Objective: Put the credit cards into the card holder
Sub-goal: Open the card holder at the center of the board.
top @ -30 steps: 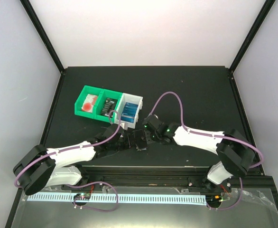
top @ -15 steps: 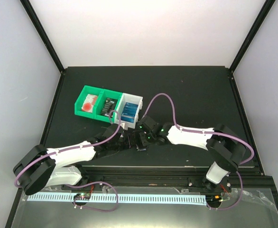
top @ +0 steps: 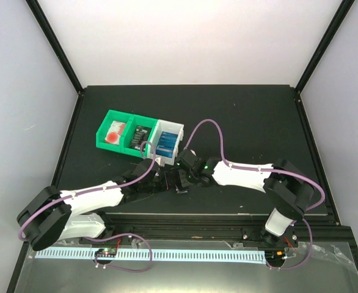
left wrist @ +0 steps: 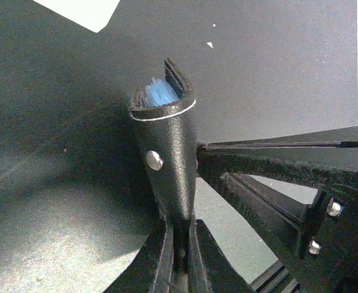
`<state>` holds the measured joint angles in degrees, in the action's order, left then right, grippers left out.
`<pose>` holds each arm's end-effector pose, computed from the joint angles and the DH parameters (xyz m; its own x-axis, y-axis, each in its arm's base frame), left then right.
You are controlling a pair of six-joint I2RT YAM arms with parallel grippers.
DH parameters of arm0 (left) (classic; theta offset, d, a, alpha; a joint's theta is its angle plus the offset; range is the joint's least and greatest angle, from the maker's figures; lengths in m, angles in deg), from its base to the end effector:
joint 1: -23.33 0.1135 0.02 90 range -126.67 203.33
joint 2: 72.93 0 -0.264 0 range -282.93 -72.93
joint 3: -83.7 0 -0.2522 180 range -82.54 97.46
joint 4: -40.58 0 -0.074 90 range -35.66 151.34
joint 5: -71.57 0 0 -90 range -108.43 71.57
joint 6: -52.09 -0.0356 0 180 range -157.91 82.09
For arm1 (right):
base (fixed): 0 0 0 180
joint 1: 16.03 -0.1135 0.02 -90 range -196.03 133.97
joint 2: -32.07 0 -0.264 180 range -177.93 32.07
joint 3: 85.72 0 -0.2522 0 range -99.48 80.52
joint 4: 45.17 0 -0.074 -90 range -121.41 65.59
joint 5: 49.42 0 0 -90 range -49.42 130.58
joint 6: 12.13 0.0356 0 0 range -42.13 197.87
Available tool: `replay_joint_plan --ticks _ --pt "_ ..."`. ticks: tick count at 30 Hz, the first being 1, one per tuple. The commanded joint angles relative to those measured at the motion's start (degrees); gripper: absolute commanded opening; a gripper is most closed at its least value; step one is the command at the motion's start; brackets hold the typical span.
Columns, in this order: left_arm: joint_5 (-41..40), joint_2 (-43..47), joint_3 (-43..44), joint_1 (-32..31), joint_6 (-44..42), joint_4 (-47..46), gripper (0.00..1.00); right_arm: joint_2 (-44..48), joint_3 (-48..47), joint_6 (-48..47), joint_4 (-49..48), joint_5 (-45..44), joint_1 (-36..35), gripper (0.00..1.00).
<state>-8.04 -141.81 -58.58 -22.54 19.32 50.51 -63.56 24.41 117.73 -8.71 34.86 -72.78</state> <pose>0.1506 -0.1644 0.1576 -0.9209 -0.2385 -0.3083 0.0486 0.7146 -0.6979 0.1806 0.2690 0.1698 -0.8894 -0.1934 -0.4143 -0.3083 0.9228 0.2310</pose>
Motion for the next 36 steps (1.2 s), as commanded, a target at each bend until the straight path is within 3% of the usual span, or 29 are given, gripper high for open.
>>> replay_joint_plan --ticks 1,12,16,21,25,31,36 --pt "-0.7 2.4 1.9 0.3 -0.8 1.0 0.02 -1.7 0.7 4.8 10.0 -13.7 1.4 0.01" --pt "-0.6 2.3 1.8 0.4 -0.9 1.2 0.02 -1.0 0.1 7.0 13.5 -17.7 1.9 0.01" --pt "-0.3 2.2 1.8 0.5 -1.1 1.1 0.01 2.8 3.3 3.8 5.2 -10.9 1.9 0.02" --pt "-0.3 2.2 1.9 0.6 -1.3 0.9 0.02 5.7 5.3 2.0 -1.0 -4.5 2.3 0.32" --pt "0.0 1.9 1.9 0.6 -1.3 0.8 0.02 5.0 5.4 2.0 -2.6 -1.6 2.5 0.41" --pt "0.0 2.0 1.9 0.6 -1.4 1.0 0.01 3.2 5.8 3.0 -3.8 -0.2 2.5 0.41" --pt "-0.2 1.9 1.9 0.6 -1.3 1.2 0.02 1.4 5.8 4.3 -3.2 -2.3 2.6 0.32"
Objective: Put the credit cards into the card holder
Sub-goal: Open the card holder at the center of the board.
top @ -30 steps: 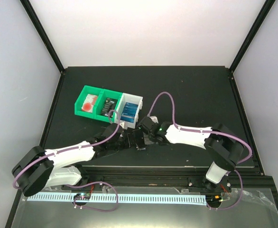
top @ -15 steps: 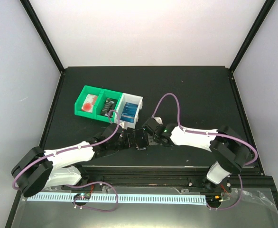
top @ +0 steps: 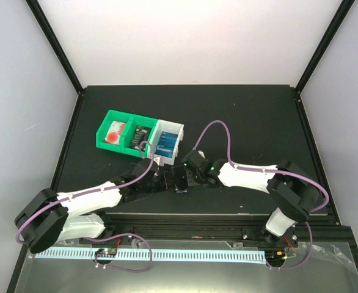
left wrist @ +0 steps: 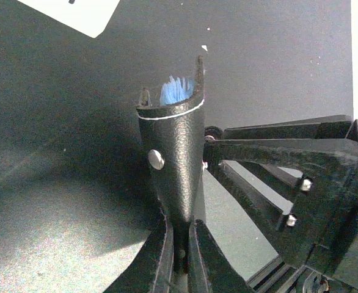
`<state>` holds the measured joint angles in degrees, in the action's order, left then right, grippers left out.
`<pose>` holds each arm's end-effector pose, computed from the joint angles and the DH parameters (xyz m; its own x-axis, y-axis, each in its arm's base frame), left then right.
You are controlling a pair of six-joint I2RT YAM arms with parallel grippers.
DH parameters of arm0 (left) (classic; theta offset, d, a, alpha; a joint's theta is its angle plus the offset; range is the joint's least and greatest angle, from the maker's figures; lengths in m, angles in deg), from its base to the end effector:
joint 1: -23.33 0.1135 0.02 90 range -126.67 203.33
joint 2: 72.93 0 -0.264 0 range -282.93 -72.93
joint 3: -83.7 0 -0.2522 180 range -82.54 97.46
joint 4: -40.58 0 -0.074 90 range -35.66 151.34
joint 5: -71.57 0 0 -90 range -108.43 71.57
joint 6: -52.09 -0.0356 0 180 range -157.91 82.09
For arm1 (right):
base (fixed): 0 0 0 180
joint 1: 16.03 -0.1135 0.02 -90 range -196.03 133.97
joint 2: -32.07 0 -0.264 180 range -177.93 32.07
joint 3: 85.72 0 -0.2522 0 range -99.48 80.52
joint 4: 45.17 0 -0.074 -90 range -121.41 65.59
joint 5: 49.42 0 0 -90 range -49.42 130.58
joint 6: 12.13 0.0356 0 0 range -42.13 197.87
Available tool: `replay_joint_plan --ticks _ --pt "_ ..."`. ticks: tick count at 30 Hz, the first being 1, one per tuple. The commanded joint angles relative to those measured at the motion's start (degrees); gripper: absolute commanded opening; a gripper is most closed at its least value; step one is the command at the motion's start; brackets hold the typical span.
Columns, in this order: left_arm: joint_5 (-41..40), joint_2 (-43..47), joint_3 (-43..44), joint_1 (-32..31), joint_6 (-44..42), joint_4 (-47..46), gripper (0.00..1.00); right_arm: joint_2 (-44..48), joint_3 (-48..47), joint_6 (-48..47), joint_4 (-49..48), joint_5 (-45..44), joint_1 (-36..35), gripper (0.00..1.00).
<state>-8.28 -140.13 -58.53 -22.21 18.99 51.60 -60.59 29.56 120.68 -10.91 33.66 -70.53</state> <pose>0.1498 -0.1617 0.1622 -0.9154 -0.2445 -0.3198 0.0543 0.7122 -0.6999 0.1812 0.2467 0.1623 -0.9039 -0.1055 -0.4146 -0.2199 0.9459 0.2388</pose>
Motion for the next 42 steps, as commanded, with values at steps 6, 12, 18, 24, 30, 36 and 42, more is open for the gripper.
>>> replay_joint_plan --ticks 6,12,18,24,30,36,42 --pt "-0.4 0.0 1.7 0.3 -1.1 0.8 0.02 -4.0 0.2 0.3 -3.7 0.8 0.4 0.27" --pt "-0.4 -0.2 0.9 0.4 -1.1 0.4 0.01 -5.3 0.6 -0.5 -7.1 2.9 0.4 0.2" --pt "-0.9 -0.1 0.1 0.8 -1.8 0.9 0.25 -4.5 0.6 -1.3 -5.2 -1.4 0.6 0.01" --pt "-2.6 2.4 -0.1 1.8 -4.1 3.1 0.66 1.6 -0.7 -3.9 2.1 -3.9 0.5 0.01" --pt "-0.4 7.9 -0.6 3.0 -7.0 0.9 0.99 5.8 -2.3 -3.6 8.3 -1.2 0.5 0.01" --pt "2.5 9.3 1.5 3.2 -10.2 2.6 0.99 9.1 -3.7 -2.9 9.6 2.7 0.6 0.01" --pt "3.6 6.9 1.8 3.6 -9.1 2.8 0.99 11.5 -4.6 -2.6 9.2 5.6 0.5 0.01"
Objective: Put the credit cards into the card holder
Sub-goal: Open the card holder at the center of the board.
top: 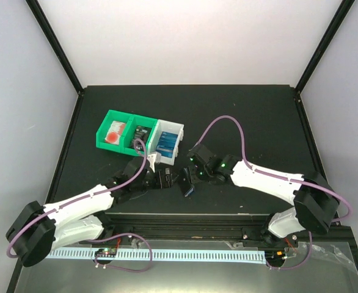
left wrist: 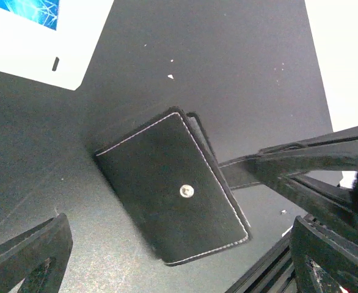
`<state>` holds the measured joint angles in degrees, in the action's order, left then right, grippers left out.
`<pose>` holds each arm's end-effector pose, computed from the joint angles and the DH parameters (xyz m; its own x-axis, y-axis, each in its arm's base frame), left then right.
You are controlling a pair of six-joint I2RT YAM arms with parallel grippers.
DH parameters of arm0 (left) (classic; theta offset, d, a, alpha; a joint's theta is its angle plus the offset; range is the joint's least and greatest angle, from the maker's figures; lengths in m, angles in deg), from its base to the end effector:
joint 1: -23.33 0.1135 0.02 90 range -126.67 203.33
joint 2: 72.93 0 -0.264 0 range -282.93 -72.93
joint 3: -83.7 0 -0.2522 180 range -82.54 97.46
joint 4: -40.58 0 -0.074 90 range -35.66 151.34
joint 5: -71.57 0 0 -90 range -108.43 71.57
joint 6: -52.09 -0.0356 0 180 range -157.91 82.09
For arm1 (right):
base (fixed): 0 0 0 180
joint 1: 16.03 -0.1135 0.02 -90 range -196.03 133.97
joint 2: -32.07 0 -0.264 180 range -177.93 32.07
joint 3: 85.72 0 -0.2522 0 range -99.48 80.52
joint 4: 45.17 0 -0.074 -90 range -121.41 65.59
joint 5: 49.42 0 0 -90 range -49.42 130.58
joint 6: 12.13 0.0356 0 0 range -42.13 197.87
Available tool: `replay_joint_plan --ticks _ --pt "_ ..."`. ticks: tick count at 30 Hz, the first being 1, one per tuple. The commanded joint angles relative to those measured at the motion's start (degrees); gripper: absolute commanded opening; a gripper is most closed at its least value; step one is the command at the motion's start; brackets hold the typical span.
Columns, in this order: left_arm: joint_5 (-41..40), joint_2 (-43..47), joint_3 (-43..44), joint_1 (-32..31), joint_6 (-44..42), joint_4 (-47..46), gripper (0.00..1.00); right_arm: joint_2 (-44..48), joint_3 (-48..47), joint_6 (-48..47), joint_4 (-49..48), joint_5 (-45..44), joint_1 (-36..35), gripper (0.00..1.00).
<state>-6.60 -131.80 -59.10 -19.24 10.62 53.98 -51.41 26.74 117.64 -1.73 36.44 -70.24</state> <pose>0.1475 -0.1454 0.1838 -0.8689 -0.1976 -0.4537 0.2032 0.6934 -0.6913 0.1707 0.2324 0.2123 -0.8906 -0.1443 -0.4312 -0.2834 0.9178 0.2781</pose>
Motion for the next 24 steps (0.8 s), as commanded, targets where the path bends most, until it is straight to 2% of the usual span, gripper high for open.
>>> replay_joint_plan --ticks 1,7,13,18,24 --pt "2.4 -2.0 2.5 0.7 -0.5 0.3 0.99 2.6 -1.8 0.4 -0.1 3.1 0.3 0.01" --pt "4.9 -5.0 3.0 1.0 0.9 -1.9 0.97 2.7 -1.3 0.5 -0.9 4.4 0.3 0.01" --pt "5.0 -9.3 2.9 1.2 1.7 -1.9 0.85 1.6 -0.8 0.7 -1.2 3.8 0.3 0.01" --pt "4.3 -11.2 2.5 1.1 1.8 -1.6 0.71 0.1 -0.5 1.3 0.9 -2.4 0.3 0.01" --pt "1.8 -11.0 2.7 1.1 0.7 0.6 0.66 -3.7 0.0 1.7 4.0 -12.0 0.3 0.01"
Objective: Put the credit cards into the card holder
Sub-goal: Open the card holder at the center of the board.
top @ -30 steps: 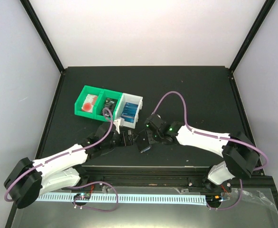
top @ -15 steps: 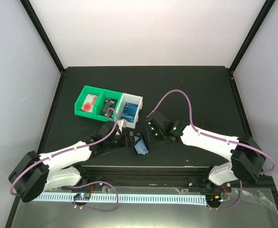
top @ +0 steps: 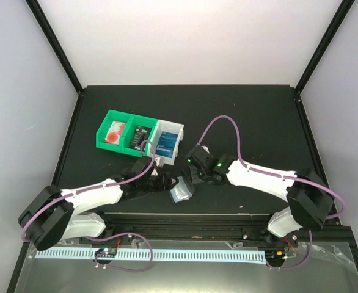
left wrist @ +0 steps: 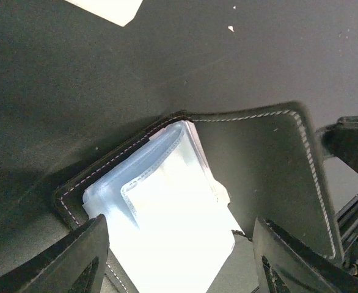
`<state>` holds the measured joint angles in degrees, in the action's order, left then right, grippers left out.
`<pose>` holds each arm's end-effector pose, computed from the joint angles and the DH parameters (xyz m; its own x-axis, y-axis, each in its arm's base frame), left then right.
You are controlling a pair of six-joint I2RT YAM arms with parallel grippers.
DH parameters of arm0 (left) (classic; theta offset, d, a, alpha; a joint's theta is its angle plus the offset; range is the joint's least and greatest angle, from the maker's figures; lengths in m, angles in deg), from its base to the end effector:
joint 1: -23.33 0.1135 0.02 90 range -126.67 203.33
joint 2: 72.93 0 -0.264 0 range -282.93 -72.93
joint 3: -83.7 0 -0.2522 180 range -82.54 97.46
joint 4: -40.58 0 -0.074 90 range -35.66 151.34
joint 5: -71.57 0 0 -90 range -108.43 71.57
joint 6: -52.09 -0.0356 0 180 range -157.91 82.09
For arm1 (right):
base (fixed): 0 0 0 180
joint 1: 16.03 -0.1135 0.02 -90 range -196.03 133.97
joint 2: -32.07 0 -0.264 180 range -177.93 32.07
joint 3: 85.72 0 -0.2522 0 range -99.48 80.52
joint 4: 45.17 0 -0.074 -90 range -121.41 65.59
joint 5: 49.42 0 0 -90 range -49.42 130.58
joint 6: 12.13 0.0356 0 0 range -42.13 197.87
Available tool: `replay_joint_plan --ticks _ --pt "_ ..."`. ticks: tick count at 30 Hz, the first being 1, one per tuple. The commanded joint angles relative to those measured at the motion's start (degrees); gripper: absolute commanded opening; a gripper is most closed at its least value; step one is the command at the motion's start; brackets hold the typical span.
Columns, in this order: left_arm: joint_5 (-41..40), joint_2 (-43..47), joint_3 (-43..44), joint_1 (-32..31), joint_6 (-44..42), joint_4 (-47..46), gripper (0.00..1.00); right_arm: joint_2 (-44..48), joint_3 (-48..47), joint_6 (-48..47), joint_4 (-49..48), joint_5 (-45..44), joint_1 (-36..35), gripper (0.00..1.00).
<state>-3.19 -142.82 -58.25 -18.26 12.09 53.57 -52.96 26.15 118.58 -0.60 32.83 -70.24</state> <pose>0.1586 -0.1532 0.1520 -0.9364 -0.1572 -0.3139 0.0974 0.7428 -0.6624 0.1739 0.2329 0.2072 -0.8891 -0.1282 -0.4393 -0.2456 0.9437 0.2217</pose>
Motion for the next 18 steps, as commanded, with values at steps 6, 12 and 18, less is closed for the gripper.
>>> replay_joint_plan --ticks 6,12,18 --pt "-3.4 0.9 2.2 0.2 -2.0 3.3 0.66 -5.4 0.7 1.5 4.7 -16.3 0.3 0.01" --pt "1.9 1.9 0.8 0.3 -2.2 -3.9 0.58 -9.1 0.5 2.6 5.5 -19.2 0.3 0.04" --pt "5.3 -2.1 1.5 0.3 -1.7 -6.4 0.53 -11.0 0.4 2.7 4.1 -18.6 0.3 0.13"
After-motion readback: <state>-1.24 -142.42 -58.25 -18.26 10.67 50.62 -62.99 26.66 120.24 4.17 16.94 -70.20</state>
